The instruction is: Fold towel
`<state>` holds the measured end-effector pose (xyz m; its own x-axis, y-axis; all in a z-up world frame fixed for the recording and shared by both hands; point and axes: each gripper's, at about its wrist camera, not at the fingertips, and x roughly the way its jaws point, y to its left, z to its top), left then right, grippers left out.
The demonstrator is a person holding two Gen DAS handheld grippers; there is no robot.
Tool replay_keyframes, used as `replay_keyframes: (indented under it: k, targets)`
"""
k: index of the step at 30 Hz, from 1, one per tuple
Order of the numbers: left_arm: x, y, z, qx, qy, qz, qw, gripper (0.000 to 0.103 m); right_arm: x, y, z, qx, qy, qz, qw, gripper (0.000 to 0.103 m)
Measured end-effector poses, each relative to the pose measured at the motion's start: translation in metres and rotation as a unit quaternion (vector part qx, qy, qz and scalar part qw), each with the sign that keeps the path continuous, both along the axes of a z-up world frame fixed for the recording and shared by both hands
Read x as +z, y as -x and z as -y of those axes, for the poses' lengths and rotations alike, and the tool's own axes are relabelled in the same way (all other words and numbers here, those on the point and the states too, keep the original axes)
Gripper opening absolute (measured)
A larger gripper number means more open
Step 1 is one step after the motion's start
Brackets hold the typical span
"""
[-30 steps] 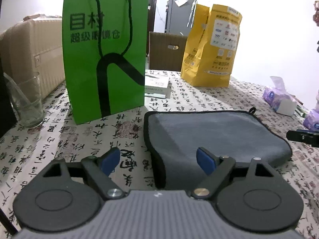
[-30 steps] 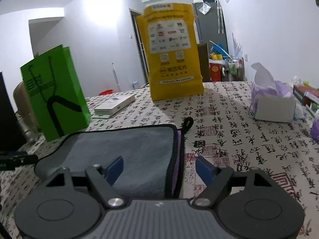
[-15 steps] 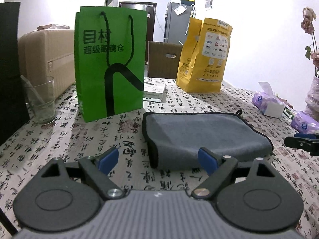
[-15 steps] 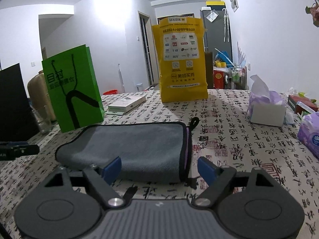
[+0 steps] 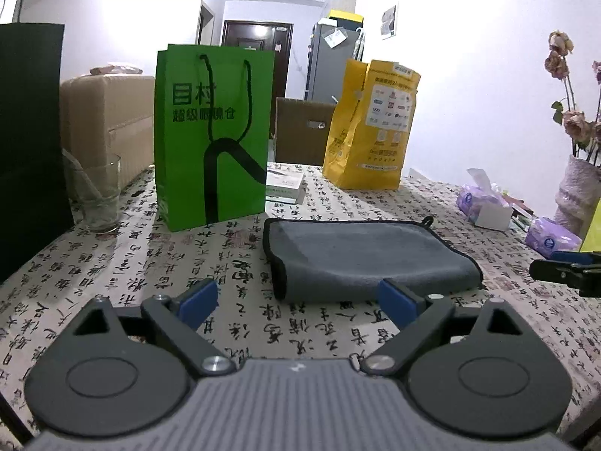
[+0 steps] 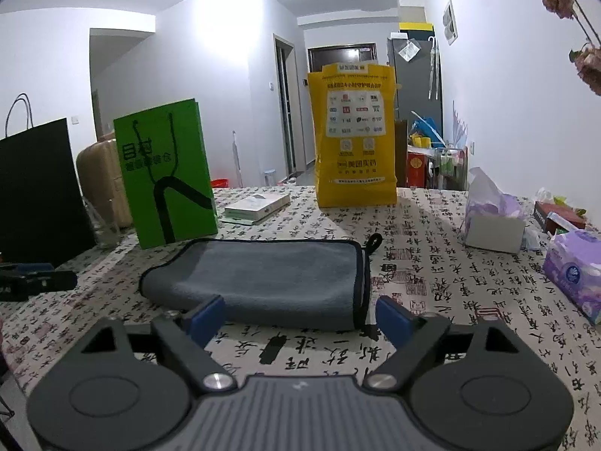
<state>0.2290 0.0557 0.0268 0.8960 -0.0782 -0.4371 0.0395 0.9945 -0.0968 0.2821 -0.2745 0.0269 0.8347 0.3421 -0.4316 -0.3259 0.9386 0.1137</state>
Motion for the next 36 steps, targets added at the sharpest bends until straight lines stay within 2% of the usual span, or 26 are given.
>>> replay_keyframes:
  k: [14,19,27,36]
  targets:
    - [-0.006,0.048,0.011,-0.005,-0.005,0.001,1.0000,0.097,-0.004,0.054,-0.003,0.004,0.000,0.005,1.000,0.089]
    - [-0.003,0.069,0.017,-0.012,-0.010,0.006,0.9999,0.103,-0.005,0.073,-0.005,0.000,-0.001,0.007,1.000,0.091]
    - [0.001,0.099,0.022,-0.018,-0.014,0.017,0.9996,0.103,-0.001,0.106,-0.015,0.008,-0.007,0.019,1.000,0.096]
    - [0.001,0.119,0.016,-0.008,-0.009,0.022,0.9997,0.103,-0.006,0.130,-0.032,0.018,-0.011,0.019,1.000,0.096]
